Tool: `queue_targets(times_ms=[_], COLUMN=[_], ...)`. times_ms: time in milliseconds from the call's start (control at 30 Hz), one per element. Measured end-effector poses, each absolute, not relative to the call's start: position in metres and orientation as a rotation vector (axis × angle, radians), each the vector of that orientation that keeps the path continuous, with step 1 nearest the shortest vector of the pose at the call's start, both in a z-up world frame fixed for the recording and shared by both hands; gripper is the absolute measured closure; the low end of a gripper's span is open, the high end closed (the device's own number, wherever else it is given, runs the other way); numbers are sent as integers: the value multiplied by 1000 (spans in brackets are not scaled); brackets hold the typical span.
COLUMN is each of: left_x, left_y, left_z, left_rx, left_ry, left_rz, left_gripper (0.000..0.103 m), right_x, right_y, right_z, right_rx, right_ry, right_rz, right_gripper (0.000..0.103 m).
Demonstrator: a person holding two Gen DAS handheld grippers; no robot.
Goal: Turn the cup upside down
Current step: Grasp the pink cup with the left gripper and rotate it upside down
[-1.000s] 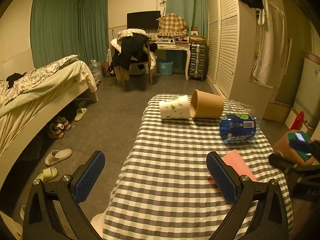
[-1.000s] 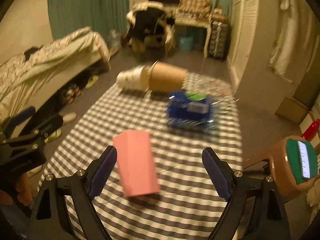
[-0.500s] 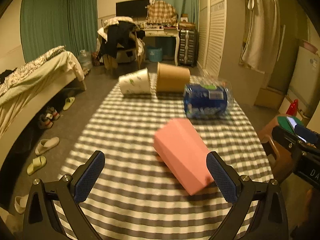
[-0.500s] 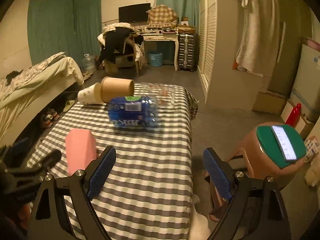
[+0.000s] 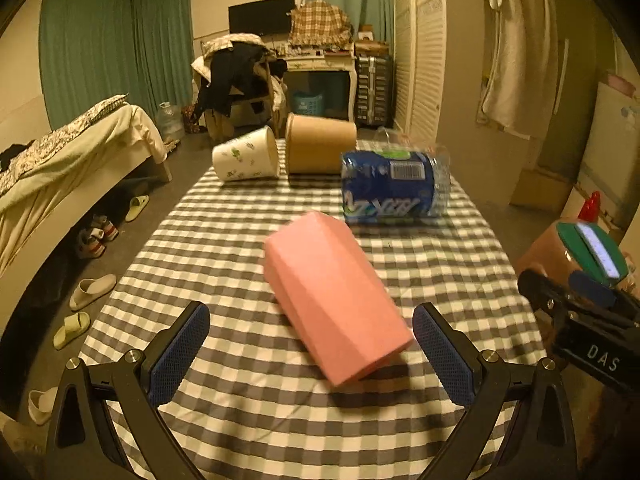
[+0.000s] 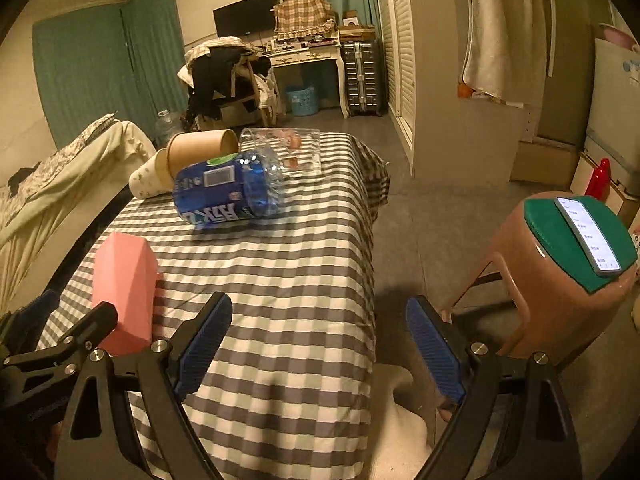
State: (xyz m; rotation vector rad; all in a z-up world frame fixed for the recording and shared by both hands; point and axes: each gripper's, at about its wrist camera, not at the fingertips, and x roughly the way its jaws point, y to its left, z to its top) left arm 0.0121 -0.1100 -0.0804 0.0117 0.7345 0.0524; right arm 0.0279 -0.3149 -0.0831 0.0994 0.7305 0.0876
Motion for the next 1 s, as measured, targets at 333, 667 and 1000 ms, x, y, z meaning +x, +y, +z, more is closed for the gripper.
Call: queue_targets(times_ms=[333, 667, 1000], left_x=[32, 24, 12], left_y=[-112, -100, -78], left_z=[-105, -99, -80], left_rx=[-15, -13, 36], left_ry=[855, 869, 809], left_rz=[45, 1, 33], left_gripper=[13, 38, 42], right_x=[36, 34, 27], right_y=[-319, -314, -303], right_z=[-95, -97, -95], right_rx=[116, 97, 60], right_ry=[753, 753, 745], right_rz=[98, 97, 99], right_gripper=[14, 14, 14])
